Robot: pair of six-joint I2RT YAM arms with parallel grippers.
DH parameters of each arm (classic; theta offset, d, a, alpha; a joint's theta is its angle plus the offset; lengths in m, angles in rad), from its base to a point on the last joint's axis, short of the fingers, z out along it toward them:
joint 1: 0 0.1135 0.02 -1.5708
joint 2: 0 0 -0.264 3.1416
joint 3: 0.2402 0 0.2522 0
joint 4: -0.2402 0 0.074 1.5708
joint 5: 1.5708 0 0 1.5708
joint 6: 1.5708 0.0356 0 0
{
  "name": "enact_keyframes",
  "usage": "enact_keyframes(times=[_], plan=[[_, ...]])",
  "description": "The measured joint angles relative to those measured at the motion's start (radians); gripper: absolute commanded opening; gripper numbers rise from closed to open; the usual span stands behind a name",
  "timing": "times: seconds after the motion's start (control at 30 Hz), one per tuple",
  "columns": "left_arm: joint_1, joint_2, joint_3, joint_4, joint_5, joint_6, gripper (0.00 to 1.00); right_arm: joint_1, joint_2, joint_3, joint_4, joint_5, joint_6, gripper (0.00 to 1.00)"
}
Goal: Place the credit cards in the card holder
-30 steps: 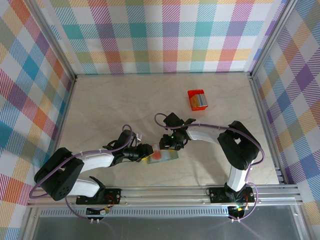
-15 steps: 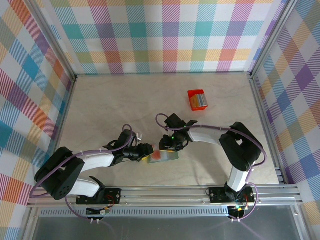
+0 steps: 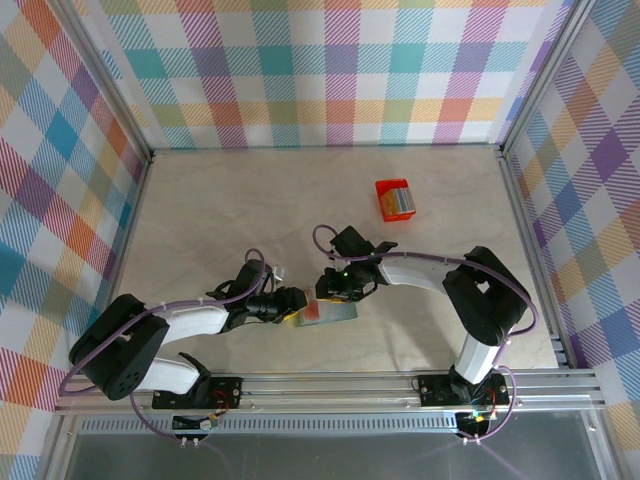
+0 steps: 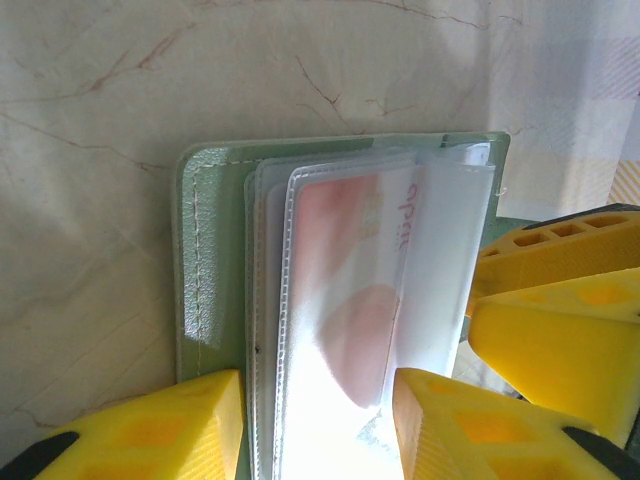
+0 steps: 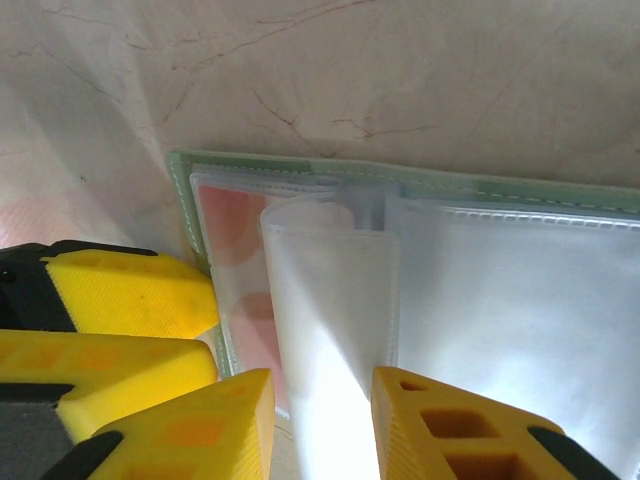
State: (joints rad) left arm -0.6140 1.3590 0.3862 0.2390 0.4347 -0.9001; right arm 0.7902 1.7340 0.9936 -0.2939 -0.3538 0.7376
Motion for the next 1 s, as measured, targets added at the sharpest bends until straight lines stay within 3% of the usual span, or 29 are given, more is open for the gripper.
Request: enact_keyframes(times=[0.53,1.0], plan=[[0.002,-0.115,-0.032,-0.042,-0.028,0.000,0.43,0.005,0.000,0.001,0.009,-0.011,0.014,0.30],[0.042,-0.309,-0.097,-0.167,-0.041,0.000,0.43,0.076,0.063,0.091,-0.006,0.000,0.015,0.30]])
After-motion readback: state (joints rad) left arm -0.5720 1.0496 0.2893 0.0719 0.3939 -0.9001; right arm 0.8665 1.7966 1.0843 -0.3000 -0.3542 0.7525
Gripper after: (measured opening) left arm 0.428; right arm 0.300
